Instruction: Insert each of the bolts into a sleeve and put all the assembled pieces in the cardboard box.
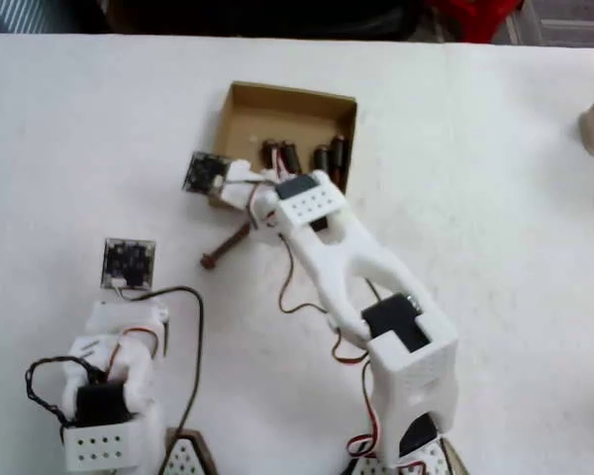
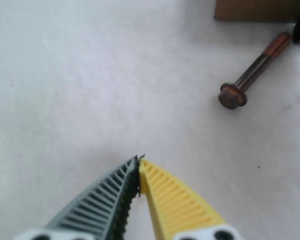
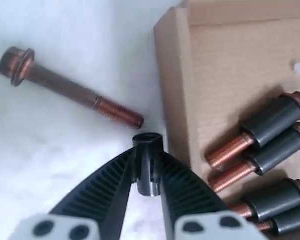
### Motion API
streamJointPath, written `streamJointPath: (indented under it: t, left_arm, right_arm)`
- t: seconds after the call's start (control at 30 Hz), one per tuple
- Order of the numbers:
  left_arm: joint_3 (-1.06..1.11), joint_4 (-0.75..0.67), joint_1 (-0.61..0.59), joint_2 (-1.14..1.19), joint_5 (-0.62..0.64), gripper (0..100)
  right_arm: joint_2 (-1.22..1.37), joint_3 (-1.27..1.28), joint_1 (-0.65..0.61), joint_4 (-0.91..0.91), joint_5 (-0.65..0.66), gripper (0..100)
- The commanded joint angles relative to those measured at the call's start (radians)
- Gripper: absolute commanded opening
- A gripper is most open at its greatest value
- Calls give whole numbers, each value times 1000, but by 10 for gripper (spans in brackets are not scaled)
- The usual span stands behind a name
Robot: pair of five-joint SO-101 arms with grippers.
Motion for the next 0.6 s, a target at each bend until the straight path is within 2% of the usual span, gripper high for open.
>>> streamJointPath:
  t: [0.0, 0.13, 0.27, 0.57]
  left_arm:
    - [0, 3, -18, 7, -8, 24]
    - [0, 3, -18, 7, -8, 24]
    - [0, 3, -18, 7, -8, 24]
    - [0, 3, -18, 7, -8, 24]
  right_arm:
    - [-2, 11, -12, 134, 31, 17]
    - [-42, 44, -70, 249, 31, 17]
    - [-186, 124, -110, 268, 29, 17]
    - [-496, 305, -84, 113, 35, 22]
